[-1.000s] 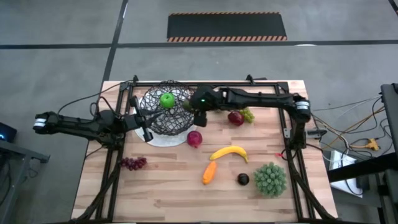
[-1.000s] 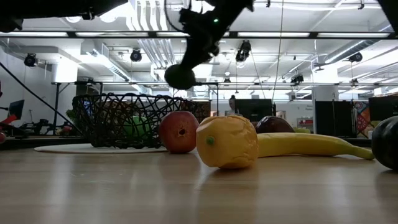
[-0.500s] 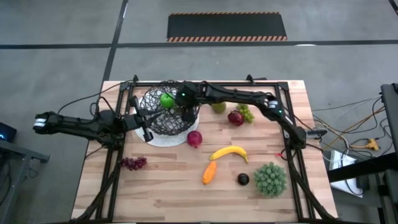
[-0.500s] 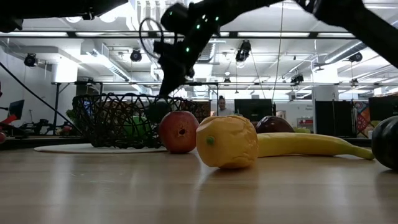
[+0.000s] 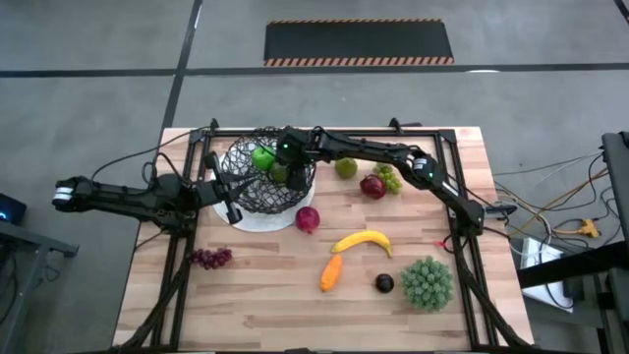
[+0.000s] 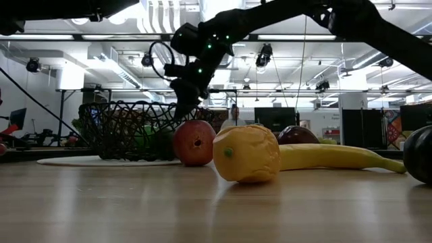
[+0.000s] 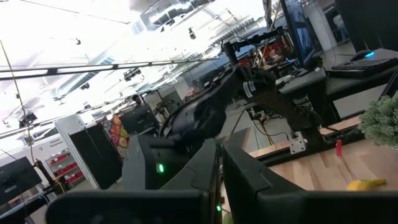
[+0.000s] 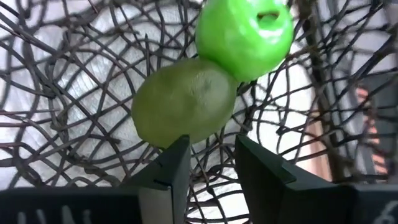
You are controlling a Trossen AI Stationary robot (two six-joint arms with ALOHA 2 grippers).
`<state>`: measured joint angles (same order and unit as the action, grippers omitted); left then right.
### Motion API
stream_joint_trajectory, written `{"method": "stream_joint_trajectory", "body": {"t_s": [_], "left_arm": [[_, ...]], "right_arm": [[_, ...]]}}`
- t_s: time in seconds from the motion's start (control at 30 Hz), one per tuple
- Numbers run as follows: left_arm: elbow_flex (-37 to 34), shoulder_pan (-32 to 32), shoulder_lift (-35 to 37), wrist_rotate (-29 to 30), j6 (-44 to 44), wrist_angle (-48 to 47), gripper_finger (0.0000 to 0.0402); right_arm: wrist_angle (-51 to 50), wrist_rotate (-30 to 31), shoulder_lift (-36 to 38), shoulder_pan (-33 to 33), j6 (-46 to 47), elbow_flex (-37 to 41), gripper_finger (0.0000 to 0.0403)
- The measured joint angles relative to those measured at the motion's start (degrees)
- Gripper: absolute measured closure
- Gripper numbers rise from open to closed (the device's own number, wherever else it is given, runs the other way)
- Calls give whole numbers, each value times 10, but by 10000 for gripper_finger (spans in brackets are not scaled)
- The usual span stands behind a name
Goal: Build produce basket
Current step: Put the pear into the woven basket
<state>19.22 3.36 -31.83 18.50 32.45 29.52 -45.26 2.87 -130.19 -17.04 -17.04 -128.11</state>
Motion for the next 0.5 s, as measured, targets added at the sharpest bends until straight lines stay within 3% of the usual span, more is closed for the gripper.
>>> {"method": "stream_joint_trajectory", "body": {"t_s": [0.33, 0.5], "left_arm": [[0, 0, 0, 0, -1, 1, 391], [0, 0, -4, 0, -6, 15, 391]], "right_arm": [[-114, 1, 113, 16, 24, 18, 335], [-123, -1, 204, 55, 55, 93, 355]]}}
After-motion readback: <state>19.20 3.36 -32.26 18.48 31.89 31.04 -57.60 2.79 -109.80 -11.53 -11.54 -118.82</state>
